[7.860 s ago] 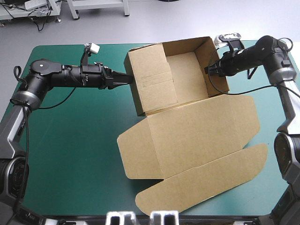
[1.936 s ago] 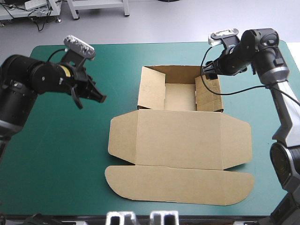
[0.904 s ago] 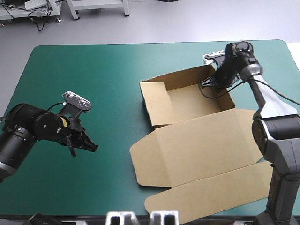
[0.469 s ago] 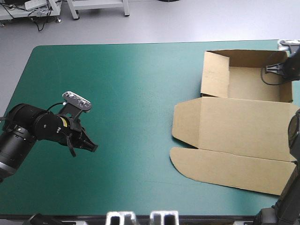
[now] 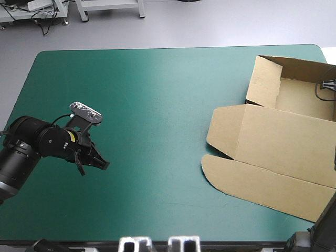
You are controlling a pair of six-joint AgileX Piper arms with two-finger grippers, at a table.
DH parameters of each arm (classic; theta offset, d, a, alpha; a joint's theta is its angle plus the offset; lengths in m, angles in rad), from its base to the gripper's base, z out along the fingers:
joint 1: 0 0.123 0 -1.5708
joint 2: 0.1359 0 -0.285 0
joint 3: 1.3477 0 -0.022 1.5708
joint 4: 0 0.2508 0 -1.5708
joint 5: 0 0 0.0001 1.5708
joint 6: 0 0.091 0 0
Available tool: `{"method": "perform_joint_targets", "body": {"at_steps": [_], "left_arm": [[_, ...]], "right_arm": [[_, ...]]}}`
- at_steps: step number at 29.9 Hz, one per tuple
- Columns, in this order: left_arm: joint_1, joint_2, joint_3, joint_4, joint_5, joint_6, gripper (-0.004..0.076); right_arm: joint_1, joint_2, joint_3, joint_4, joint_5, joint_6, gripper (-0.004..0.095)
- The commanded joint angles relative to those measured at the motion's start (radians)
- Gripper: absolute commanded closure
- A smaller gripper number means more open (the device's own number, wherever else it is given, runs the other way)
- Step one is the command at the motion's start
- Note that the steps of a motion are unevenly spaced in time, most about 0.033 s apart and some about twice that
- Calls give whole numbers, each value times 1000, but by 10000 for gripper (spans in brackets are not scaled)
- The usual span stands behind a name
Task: Fold the box
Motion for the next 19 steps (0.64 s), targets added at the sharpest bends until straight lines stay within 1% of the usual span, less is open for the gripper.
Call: {"method": "perform_joint_targets", "body": {"at_steps": [1,2,4,5,7,9,11,14,17,19], "left_arm": [[-2,-22,-21,-1,9,-5,727],[-2,-22,-21,-3,9,-5,727],[-2,-22,-21,-3,9,-5,727],[-2,-22,-21,-3,9,-5,727],[-2,-22,-21,-3,5,-5,727],[-2,-22,-21,-3,5,-5,727],[-2,-22,-21,-3,5,-5,727],[-2,-22,-21,-3,5,-5,727],[-2,-22,-21,-3,3,-5,727],[-2,-22,-21,-3,0,-5,727]], "right_arm": [[-10,-57,-36,0,-17,-46,567],[-11,-57,-37,0,-15,-47,470],[-11,-57,-45,-9,-21,-35,226],[-11,-57,-50,-9,-22,-22,129],[-11,-57,-72,-11,-14,-10,31],[-11,-57,-109,-8,9,-2,29],[-11,-66,-152,11,9,36,48],[-9,-103,-200,88,9,51,114],[-9,-158,-223,247,9,30,222],[-7,-200,-223,379,9,-20,347]]}}
